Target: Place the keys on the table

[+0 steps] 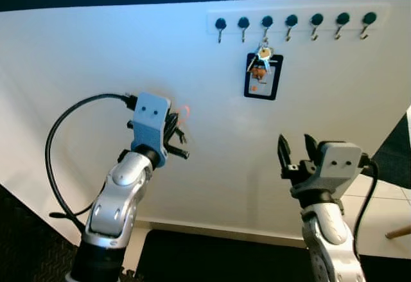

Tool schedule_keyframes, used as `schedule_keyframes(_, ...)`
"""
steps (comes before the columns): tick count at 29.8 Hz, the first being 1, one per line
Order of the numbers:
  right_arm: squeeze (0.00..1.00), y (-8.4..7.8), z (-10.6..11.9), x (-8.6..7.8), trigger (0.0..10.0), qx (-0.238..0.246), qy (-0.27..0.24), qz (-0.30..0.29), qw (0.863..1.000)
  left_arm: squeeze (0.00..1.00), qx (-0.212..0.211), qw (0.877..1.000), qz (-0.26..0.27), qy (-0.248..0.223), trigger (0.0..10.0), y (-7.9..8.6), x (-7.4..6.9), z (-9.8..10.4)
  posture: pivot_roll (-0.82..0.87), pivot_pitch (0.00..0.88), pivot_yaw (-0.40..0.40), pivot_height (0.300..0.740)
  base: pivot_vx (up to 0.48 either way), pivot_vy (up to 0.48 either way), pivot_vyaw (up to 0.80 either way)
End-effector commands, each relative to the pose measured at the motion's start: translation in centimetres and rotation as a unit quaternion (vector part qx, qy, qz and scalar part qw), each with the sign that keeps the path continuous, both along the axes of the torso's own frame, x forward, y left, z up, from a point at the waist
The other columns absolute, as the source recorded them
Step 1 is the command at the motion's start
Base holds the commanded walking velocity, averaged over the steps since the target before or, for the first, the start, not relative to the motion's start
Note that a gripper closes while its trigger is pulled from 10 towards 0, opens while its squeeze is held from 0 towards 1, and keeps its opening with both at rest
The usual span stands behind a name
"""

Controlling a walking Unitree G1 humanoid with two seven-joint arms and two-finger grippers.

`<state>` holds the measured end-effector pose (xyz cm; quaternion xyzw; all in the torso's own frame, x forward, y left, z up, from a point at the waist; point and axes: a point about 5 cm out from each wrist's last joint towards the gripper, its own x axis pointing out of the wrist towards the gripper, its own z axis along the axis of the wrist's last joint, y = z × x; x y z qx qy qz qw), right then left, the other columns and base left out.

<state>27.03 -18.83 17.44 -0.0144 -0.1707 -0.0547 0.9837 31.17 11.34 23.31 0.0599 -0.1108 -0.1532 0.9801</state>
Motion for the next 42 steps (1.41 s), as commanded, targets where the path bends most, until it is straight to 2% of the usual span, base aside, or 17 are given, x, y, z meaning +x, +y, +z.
schedule_keyframes(1, 0.0, -0.4, -0.9, -0.5, 10.0, -0.001, 0.017, -0.026, 1.0, 0.0, 0.001, 1.0, 0.001, 0.004, 10.0, -0.4, -0.4, -0.7, 0.01, 0.198, 0.122, 0.74, 0.0, 0.0, 0.0)
schedule_keyframes(3, 0.0, -0.4, -0.9, -0.5, 10.0, -0.001, 0.017, -0.026, 1.0, 0.0, 0.001, 1.0, 0.001, 0.004, 10.0, -0.4, -0.4, -0.7, 0.01, 0.198, 0.122, 0.74, 0.0, 0.0, 0.0)
schedule_keyframes(6, 0.0, -1.8, -2.1, -0.9, 10.0, -0.011, 0.044, -0.079, 0.996, 0.0, 0.018, 1.0, 0.006, 0.024, 10.0, -0.7, -0.4, -2.5, 0.0, 0.193, 0.131, 0.74, 0.0, 0.0, 0.0)
schedule_keyframes(8, 0.0, -2.3, -2.2, -0.9, 10.0, -0.018, 0.045, -0.099, 0.994, 0.0, 0.041, 0.998, 0.03, 0.027, 10.0, -0.5, -0.2, -3.4, 0.0, 0.193, 0.133, 0.74, 0.0, 0.0, 0.0)
schedule_keyframes(10, 0.0, -2.3, -2.0, -0.9, 10.0, -0.025, 0.041, -0.096, 0.994, 0.0, 0.074, 0.996, 0.054, 0.001, 10.0, -0.2, -0.1, -3.9, 0.0, 0.192, 0.133, 0.74, 0.0, 0.0, 0.0)
schedule_keyframes(12, 0.0, -2.2, -1.9, -0.9, 10.0, -0.025, 0.037, -0.091, 0.995, 0.0, 0.078, 0.995, 0.065, -0.002, 10.0, -0.1, -0.1, -4.3, 0.0, 0.192, 0.133, 0.74, 0.0, 0.0, 0.0)
schedule_keyframes(16, 0.0, -0.9, -0.9, -0.5, 10.0, -0.031, 0.018, -0.057, 0.998, 0.0, 0.069, 0.988, 0.137, 0.014, 10.0, 0.6, 0.0, -6.2, 0.0, 0.195, 0.133, 0.74, 0.0, 0.0, 0.0)
schedule_keyframes(19, 0.0, -0.4, -0.7, -0.4, 10.0, -0.032, 0.012, -0.044, 0.998, 0.0, 0.065, 0.985, 0.157, 0.021, 10.0, 0.9, 0.0, -6.5, 0.0, 0.195, 0.131, 0.74, 0.0, 0.0, 0.0)
schedule_keyframes(23, 0.0, 1.4, -0.6, 0.0, 10.0, -0.036, 0.009, 0.012, 0.999, 0.0, 0.051, 0.979, 0.194, 0.036, 10.0, 2.0, -0.2, -7.1, 0.0, 0.194, 0.121, 0.74, 0.0, 0.0, 0.0)
schedule_keyframes(24, 0.0, 2.4, -1.1, 0.2, 10.0, -0.035, 0.017, 0.042, 0.998, 0.0, 0.051, 0.977, 0.204, 0.035, 10.0, 2.7, -0.3, -7.3, 0.01, 0.194, 0.112, 0.74, 0.0, 0.0, 0.0)
schedule_keyframes(27, 0.0, 3.5, -1.3, 0.4, 10.0, -0.036, 0.023, 0.073, 0.996, 0.0, 0.049, 0.975, 0.213, 0.032, 10.0, 3.4, -0.6, -7.4, 0.02, 0.192, 0.098, 0.74, 0.0, 0.0, 0.0)
schedule_keyframes(30, 0.0, 3.7, -1.4, 0.5, 10.0, -0.036, 0.025, 0.08, 0.996, 0.0, 0.046, 0.976, 0.212, 0.03, 10.0, 3.4, -0.8, -7.4, 0.03, 0.191, 0.09, 0.74, 0.0, 0.0, 0.0)
schedule_keyframes(39, 0.0, 3.4, -1.6, 0.7, 10.0, -0.028, 0.031, 0.077, 0.996, 0.0, 0.041, 0.979, 0.198, 0.035, 10.0, 2.6, -0.9, -7.7, 0.02, 0.186, 0.085, 0.74, 0.0, 0.0, 0.0)
schedule_keyframes(42, 0.0, 3.1, -1.5, 0.7, 10.0, -0.024, 0.03, 0.072, 0.997, 0.0, 0.041, 0.979, 0.195, 0.035, 10.0, 2.4, -0.7, -7.6, 0.01, 0.186, 0.091, 0.74, 0.0, 0.0, -0.7)
